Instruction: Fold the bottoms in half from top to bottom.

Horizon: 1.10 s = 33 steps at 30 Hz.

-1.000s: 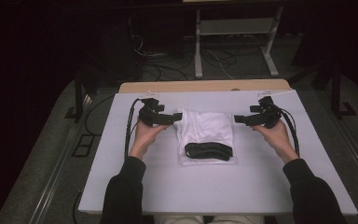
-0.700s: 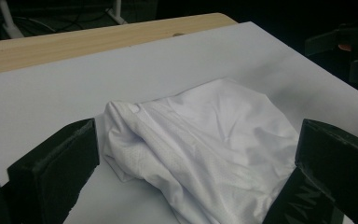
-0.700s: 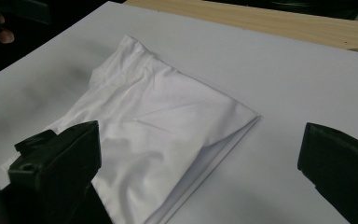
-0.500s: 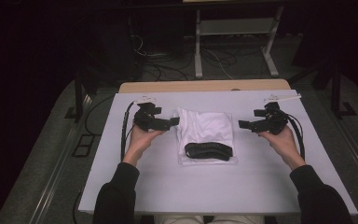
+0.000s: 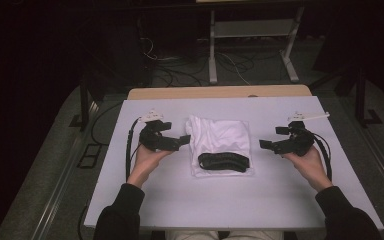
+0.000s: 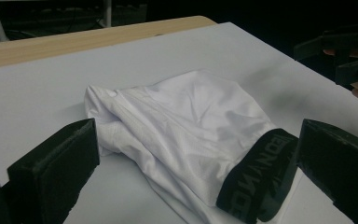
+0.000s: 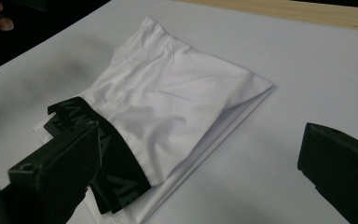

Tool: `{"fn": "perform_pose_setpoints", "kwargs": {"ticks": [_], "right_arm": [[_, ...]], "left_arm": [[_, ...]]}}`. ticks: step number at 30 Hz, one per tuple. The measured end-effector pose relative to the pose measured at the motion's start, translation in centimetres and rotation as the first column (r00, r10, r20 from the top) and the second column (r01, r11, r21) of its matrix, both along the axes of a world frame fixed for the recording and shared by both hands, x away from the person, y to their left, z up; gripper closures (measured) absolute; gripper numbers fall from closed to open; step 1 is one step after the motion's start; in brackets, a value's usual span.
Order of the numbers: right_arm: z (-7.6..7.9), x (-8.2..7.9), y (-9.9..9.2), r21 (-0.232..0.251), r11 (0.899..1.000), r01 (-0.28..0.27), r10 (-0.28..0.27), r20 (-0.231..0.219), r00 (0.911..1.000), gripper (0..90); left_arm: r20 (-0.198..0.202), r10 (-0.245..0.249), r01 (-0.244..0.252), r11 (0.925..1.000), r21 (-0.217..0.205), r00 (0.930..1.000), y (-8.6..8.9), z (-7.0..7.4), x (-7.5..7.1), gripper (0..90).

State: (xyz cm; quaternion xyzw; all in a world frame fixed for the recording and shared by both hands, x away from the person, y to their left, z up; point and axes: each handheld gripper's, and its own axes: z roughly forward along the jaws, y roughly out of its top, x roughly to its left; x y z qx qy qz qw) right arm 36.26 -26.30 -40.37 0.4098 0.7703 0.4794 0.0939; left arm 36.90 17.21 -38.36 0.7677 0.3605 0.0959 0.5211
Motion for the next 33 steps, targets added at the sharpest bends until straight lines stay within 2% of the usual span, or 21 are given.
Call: {"fn": "perform_pose_setpoints", "kwargs": {"ticks": [8,13,17,19,23,33], "right_arm": [[-0.4,-2.0,-0.2,-0.005,1.000,-0.011,0.011,0.014,0.9998,0.0],[-0.6,-3.0,-0.2,-0.014,1.000,-0.023,0.023,0.022,0.9995,0.0],[-0.8,-3.6,-0.2,-0.013,1.000,-0.027,0.027,0.018,0.9995,0.0],[-1.0,-3.9,-0.2,-0.018,0.999,-0.031,0.032,0.018,0.9993,0.0],[-1.5,-4.8,-0.4,-0.028,0.999,-0.024,0.025,0.020,0.9995,0.0],[-2.8,-6.7,-2.2,-0.049,0.999,0.002,-0.002,0.009,1.0000,0.0]], "left_arm": [[0.029,-0.020,0.020,0.9998,-0.003,0.9994,0.4,-0.5,-1.8,0.0],[0.033,-0.028,0.028,0.9996,-0.007,0.9991,0.7,-0.8,-2.8,0.0],[0.052,-0.024,0.025,0.9996,-0.016,0.9983,1.1,-1.1,-3.7,0.0],[0.045,-0.023,0.023,0.9997,-0.009,0.9987,1.2,-1.3,-4.0,0.0],[0.057,-0.016,0.017,0.9997,-0.015,0.9983,1.6,-1.7,-4.7,0.0],[0.084,0.000,0.001,0.9999,-0.016,0.9964,3.1,-2.8,-6.6,0.0]]}}
